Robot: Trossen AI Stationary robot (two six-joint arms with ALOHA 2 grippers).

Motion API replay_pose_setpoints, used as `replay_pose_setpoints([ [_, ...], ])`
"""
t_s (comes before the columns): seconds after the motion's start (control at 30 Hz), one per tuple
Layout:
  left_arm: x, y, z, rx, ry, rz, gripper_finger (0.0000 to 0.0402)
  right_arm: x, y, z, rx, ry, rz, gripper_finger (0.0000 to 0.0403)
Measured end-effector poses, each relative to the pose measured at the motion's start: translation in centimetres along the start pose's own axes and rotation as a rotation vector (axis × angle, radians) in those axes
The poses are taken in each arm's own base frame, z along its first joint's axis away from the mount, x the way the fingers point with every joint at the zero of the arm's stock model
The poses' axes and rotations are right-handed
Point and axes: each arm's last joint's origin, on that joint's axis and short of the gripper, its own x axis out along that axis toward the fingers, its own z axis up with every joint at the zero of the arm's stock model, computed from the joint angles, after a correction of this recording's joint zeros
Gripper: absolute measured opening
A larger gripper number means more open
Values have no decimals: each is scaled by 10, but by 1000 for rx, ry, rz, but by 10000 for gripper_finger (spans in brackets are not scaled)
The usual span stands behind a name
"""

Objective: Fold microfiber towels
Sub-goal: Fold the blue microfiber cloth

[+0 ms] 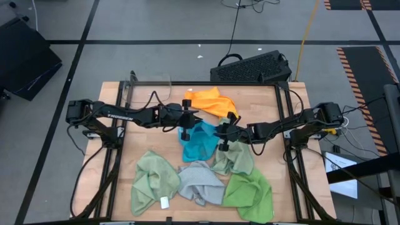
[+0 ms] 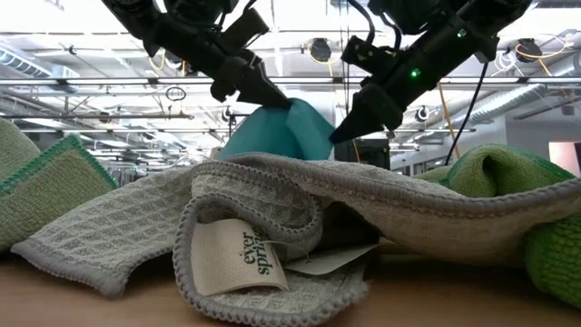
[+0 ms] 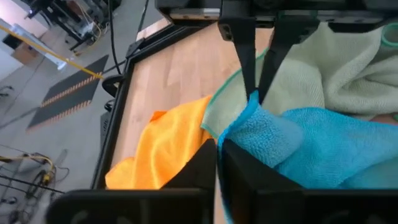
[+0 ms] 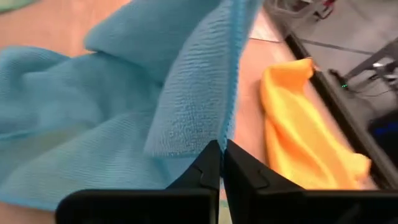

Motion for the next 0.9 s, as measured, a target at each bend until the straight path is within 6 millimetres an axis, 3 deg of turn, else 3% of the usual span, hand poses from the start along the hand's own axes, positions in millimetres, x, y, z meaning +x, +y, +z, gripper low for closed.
replay_pose_setpoints([
  [0.23, 0, -3, -6, -109, 69, -20, 142, -17, -15, 7, -78, 1, -170, 2],
  [0.4, -4, -10, -16, -239, 196, -63, 185, -34, -26, 12, -148, -6, -237, 1],
  [0.63, -8, -28, -34, -360, 337, -115, 187, -46, -34, 19, -207, -41, -251, 1],
  [0.9, -12, -59, -40, -395, 276, -332, 162, -50, -38, 21, -224, -43, -304, 1],
])
